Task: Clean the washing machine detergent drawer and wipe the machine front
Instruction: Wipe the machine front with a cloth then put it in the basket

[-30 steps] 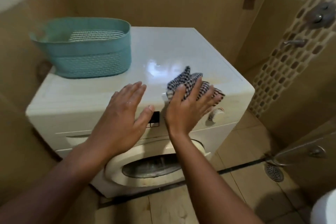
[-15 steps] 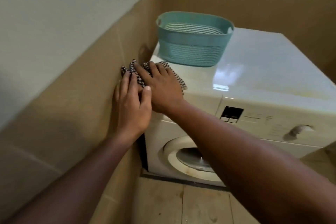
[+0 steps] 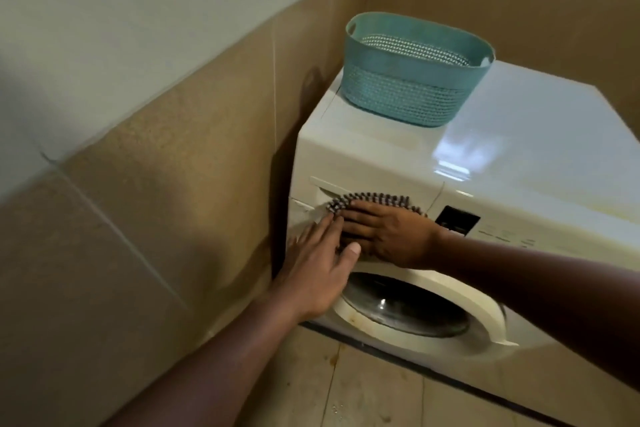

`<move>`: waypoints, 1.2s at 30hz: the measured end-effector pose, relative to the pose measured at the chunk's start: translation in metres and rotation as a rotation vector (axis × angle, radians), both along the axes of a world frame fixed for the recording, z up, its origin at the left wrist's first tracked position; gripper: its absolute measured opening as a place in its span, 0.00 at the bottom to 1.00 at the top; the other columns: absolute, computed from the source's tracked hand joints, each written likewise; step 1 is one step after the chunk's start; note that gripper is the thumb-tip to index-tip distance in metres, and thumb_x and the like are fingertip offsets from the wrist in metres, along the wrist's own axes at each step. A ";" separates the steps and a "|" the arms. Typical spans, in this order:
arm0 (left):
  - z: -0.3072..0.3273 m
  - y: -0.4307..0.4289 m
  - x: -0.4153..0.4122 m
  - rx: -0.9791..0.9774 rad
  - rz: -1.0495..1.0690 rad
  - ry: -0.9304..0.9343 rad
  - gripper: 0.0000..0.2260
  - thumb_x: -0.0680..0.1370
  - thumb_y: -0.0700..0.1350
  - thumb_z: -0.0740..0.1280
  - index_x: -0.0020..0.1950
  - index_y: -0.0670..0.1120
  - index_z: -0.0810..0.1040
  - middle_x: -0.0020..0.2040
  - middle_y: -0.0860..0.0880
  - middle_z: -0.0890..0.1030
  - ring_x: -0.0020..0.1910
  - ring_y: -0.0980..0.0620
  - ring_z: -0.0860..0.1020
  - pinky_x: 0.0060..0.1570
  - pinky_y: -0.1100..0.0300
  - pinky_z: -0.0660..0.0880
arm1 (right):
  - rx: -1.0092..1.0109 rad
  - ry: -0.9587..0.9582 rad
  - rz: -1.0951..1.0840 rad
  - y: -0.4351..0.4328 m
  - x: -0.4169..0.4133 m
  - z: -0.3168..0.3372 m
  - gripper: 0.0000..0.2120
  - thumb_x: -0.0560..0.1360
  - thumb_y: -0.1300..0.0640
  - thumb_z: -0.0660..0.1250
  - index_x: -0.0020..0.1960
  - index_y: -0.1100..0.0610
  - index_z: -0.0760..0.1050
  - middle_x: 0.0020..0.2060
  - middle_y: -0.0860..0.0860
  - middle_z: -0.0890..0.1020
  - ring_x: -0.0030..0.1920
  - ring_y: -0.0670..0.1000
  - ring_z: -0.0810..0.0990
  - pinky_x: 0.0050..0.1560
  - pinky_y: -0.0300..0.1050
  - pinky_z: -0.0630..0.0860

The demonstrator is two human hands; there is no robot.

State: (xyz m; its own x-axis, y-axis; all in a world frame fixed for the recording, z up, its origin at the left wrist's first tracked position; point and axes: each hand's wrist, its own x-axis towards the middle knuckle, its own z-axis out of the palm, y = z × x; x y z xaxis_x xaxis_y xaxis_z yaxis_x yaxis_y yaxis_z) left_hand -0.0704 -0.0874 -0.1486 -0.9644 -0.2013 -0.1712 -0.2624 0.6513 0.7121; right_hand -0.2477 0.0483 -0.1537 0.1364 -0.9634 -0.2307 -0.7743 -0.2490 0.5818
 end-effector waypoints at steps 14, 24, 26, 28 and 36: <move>0.152 0.072 -0.047 -0.303 -0.098 0.078 0.25 0.82 0.57 0.57 0.79 0.54 0.59 0.81 0.54 0.53 0.80 0.53 0.49 0.79 0.46 0.48 | 0.099 -0.257 0.112 0.108 -0.074 0.178 0.18 0.78 0.50 0.67 0.66 0.51 0.76 0.72 0.53 0.73 0.75 0.57 0.67 0.68 0.54 0.71; 0.280 0.095 -0.064 0.352 0.258 0.113 0.41 0.77 0.49 0.69 0.82 0.55 0.47 0.81 0.54 0.54 0.78 0.54 0.57 0.73 0.54 0.61 | -0.589 -2.424 -1.133 0.124 -0.048 0.314 0.19 0.79 0.52 0.60 0.60 0.66 0.75 0.58 0.67 0.79 0.53 0.61 0.79 0.59 0.57 0.75; 0.310 0.091 -0.074 0.508 0.299 0.157 0.41 0.75 0.52 0.71 0.82 0.52 0.51 0.80 0.53 0.59 0.74 0.54 0.63 0.66 0.57 0.63 | -0.453 -2.958 -1.017 0.126 -0.032 0.312 0.33 0.78 0.41 0.58 0.64 0.71 0.75 0.61 0.69 0.77 0.56 0.65 0.78 0.60 0.61 0.75; 0.331 0.087 -0.083 0.556 0.307 0.140 0.43 0.71 0.58 0.71 0.81 0.51 0.54 0.79 0.51 0.62 0.72 0.53 0.65 0.63 0.58 0.63 | -0.387 -3.256 -0.881 0.126 -0.018 0.308 0.44 0.75 0.31 0.59 0.68 0.70 0.73 0.66 0.69 0.74 0.58 0.66 0.80 0.55 0.60 0.79; 0.337 0.037 -0.120 0.841 0.141 -0.108 0.26 0.70 0.56 0.77 0.63 0.45 0.80 0.57 0.44 0.85 0.59 0.43 0.82 0.67 0.40 0.72 | -0.226 -3.523 -0.546 0.096 -0.007 0.316 0.55 0.69 0.24 0.60 0.76 0.68 0.63 0.73 0.70 0.65 0.64 0.71 0.74 0.55 0.67 0.77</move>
